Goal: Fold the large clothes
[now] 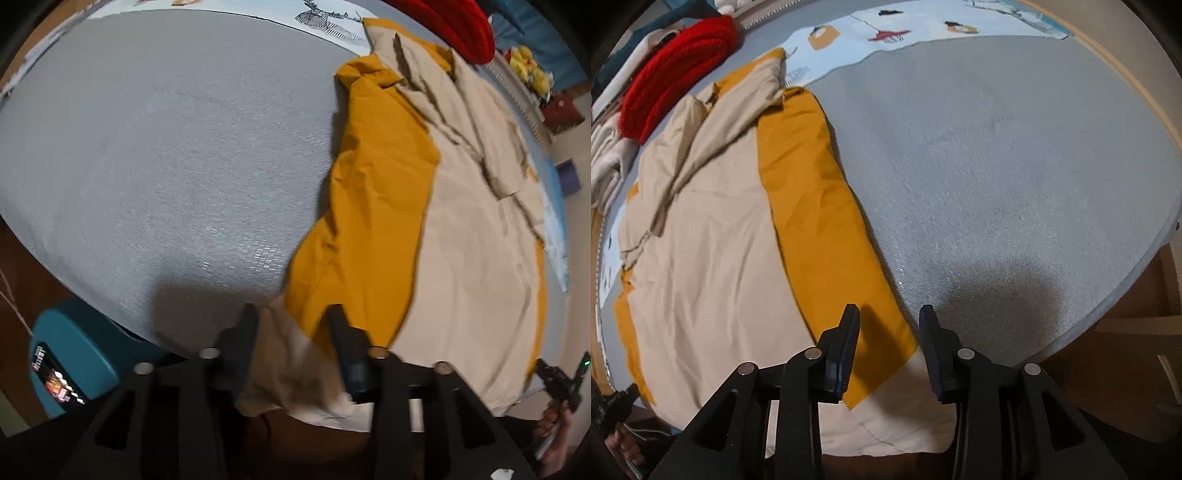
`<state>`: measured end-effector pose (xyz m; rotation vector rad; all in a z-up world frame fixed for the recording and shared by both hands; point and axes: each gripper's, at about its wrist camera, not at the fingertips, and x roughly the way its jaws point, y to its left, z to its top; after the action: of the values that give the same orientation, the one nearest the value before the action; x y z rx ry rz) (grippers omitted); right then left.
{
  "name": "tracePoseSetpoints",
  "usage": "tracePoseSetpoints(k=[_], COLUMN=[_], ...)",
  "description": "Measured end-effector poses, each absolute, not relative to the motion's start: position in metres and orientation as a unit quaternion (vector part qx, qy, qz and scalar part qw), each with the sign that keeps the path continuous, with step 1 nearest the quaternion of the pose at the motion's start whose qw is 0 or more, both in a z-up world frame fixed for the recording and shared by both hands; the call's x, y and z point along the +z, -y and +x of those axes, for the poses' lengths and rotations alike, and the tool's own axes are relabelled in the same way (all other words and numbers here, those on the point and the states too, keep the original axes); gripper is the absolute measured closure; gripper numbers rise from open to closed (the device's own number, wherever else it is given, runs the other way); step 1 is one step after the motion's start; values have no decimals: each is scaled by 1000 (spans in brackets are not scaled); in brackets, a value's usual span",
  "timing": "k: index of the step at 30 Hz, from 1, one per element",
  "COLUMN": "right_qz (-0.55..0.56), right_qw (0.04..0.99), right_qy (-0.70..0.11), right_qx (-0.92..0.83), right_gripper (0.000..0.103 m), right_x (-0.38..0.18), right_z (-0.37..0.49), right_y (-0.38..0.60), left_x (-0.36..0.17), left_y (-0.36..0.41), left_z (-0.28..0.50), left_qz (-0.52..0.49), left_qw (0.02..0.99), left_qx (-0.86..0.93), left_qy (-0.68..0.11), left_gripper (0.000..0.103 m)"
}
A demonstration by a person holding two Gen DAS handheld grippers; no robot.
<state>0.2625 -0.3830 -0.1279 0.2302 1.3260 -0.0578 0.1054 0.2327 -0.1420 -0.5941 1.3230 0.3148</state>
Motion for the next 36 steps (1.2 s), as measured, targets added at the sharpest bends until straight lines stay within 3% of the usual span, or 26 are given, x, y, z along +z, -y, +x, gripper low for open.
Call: tracePoseSetpoints(k=[6,8,10,11,13,14,15,19,22,25,27,30,31,32,33,35,36], right_qz=[100,100,101,101,106,111,119,127,126,94,68,48,46,47,44,43,45], right_qw=[748,749,751,752,754,756,760,770,763,757,750,751,751,751,752,754,758], right_qy=[-655,-654,-652,-651,-648,-645,-638,-625,-633,-646,-657,-658,-658,-658,-658,-655,-650], right_qx=[-25,-24,-22,-22,-17,-12,-6,-12,-25,-36,-37,-35,-34,-34,-31,-20,-17], right_gripper=[60,60,60,60,77,90,94,95,94,80,70,70,70,71,79,95,97], right_x=[-155,-155,-155,-155,-151,-147,-143,-133,-137,-148,-154,-154,-154,-154,-153,-151,-146], right_z=[263,263,262,262,261,257,255,252,250,249,250,249,249,249,248,248,248], right_y=[381,381,381,381,380,381,382,387,388,386,379,374,373,371,370,363,363], left_x=[-151,-151,-148,-140,-119,-111,-109,-143,-145,-143,-148,-153,-153,-153,-152,-143,-138], left_y=[-231,-223,-213,-212,-220,-224,-226,-218,-221,-226,-222,-215,-211,-206,-202,-198,-197], left_z=[111,113,113,109,94,84,79,83,85,85,88,94,96,98,100,99,98], left_qz=[-262,-245,-223,-220,-244,-267,-277,-283,-286,-300,-286,-255,-243,-229,-223,-211,-206], left_qw=[728,731,736,744,765,769,766,717,717,720,717,718,720,724,726,740,746], left_qx=[143,135,118,119,136,138,139,107,123,128,132,133,131,127,123,122,122], left_qy=[-618,-623,-628,-619,-581,-564,-563,-628,-623,-613,-622,-634,-637,-638,-639,-627,-622], left_gripper=[63,85,97,98,98,98,98,97,88,73,72,72,72,86,95,99,99])
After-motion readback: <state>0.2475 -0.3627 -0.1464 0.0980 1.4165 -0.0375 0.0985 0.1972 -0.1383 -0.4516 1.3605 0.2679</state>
